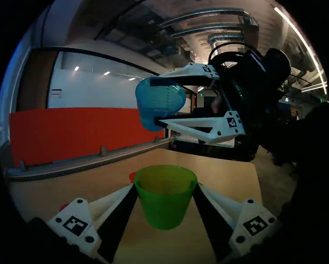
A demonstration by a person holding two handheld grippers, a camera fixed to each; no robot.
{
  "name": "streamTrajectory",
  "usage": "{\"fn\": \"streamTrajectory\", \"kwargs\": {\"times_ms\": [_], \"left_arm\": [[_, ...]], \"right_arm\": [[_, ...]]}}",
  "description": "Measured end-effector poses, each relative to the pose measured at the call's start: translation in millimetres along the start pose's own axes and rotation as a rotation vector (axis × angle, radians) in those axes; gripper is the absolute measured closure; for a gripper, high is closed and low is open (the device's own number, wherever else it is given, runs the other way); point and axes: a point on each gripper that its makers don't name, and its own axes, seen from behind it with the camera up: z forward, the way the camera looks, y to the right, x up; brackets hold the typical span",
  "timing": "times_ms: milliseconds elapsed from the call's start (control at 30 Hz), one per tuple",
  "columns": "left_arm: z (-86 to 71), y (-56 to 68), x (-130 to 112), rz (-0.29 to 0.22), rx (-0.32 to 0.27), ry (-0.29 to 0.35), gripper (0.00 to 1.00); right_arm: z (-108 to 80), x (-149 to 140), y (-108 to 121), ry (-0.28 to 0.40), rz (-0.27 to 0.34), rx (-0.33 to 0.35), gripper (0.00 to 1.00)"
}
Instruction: Pour water
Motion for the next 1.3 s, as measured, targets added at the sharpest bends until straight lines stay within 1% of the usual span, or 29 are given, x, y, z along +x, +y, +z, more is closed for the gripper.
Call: {"fn": "streamTrajectory", "kwargs": {"times_ms": [367,867,1300], "left_arm": [[3.0,4.8,-0.6,0.003,-0.006,-0.001,0.14],[5.1,6.0,-0.7,0.004,-0.011,-0.005,0.14],[5.5,5.7,-0.3,0.001,-0.014,-0.003,0.14]], "right_arm": [[-1.1,4.2,5.6,0.005,-0.083,-0.016,0.09],[-1.6,5.6,14.4,0.011,-0.146,-0.041,0.09],[-0.9,5.9,15.4,0.011,-0.205,-0.047,0.09]]}}
